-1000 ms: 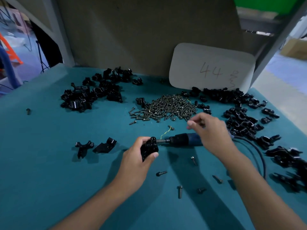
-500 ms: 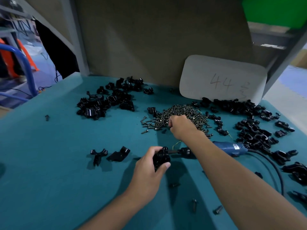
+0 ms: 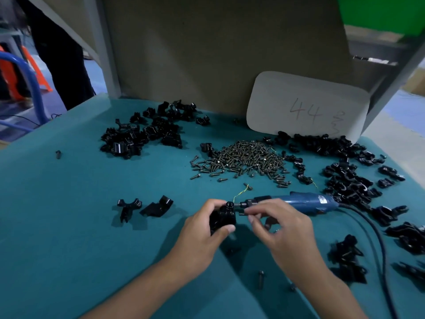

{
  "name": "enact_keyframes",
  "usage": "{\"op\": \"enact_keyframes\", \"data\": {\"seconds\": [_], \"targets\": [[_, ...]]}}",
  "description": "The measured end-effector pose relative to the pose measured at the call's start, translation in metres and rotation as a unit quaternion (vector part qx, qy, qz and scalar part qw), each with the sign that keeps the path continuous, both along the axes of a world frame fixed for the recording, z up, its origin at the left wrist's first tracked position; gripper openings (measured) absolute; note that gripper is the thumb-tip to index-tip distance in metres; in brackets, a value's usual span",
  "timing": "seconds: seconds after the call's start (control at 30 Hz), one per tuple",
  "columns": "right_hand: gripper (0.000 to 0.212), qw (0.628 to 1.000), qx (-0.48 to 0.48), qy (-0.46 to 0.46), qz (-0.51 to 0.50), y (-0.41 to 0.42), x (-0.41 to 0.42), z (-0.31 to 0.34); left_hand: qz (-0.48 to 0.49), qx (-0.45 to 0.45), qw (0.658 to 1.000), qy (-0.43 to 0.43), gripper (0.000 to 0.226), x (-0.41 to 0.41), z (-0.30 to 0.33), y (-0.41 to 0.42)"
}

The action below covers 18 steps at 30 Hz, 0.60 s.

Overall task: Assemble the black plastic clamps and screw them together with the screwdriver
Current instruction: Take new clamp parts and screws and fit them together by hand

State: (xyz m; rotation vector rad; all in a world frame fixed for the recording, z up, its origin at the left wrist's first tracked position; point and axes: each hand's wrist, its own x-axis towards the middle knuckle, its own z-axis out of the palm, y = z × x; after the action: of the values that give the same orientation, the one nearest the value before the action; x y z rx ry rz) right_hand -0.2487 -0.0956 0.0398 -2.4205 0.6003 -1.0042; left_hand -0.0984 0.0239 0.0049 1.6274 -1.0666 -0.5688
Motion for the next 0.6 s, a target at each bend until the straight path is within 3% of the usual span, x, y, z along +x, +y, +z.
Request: {"op": "enact_keyframes", "data": {"seconds": [0.47,0.6], "targets": [[0.012,0.997,-0.072,-0.013,0.032,0.003,-0.002,-0.008,-0.023,0.014,0.999,-0.026,0.030,0.001,-0.005,-0.005],[0.014,0.999,-0.029,-0.026,0.038,0.001,-0.003,-0.013,-0.032,0.019,0.999,-0.029,0.030,0.000,-0.003,-0.003]]}}
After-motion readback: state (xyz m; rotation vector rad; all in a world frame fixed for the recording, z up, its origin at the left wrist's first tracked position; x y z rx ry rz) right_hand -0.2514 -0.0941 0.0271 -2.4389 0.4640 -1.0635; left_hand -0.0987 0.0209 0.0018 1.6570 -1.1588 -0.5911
